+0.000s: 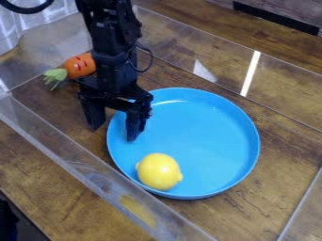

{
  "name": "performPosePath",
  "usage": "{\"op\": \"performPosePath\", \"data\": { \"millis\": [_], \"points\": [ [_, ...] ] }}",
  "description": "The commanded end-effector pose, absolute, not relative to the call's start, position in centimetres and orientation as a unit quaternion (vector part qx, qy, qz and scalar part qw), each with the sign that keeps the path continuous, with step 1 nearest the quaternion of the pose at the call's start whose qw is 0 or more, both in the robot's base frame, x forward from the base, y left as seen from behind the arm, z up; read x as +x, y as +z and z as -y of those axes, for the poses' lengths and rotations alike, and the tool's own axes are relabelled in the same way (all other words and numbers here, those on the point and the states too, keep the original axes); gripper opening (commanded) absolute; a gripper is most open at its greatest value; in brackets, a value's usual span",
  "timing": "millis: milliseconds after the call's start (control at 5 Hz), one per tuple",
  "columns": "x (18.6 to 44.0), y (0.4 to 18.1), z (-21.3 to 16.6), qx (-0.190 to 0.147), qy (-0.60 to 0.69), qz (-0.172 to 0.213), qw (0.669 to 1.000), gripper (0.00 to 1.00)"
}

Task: Remove the purple eggplant from the blue tray and put it on the table

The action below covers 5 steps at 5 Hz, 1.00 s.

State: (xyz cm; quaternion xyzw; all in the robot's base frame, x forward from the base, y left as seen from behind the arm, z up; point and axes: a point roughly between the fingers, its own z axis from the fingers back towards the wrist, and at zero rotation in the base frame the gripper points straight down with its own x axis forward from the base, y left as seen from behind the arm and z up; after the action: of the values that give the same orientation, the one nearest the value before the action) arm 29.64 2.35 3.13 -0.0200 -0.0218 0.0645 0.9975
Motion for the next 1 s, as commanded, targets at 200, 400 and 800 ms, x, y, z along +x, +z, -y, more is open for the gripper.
{"op": "performPosePath", "data": {
  "millis": [200,400,800],
  "points": [
    [29.9,5.9,-1.3,-0.020,0.056,0.061,0.996,1.00],
    [29.9,6.4,-1.3,-0.018,0.077,0.065,0.995,1.00],
    [29.0,6.9,-2.1,-0.018,0.090,0.075,0.993,1.00]
  ]
}}
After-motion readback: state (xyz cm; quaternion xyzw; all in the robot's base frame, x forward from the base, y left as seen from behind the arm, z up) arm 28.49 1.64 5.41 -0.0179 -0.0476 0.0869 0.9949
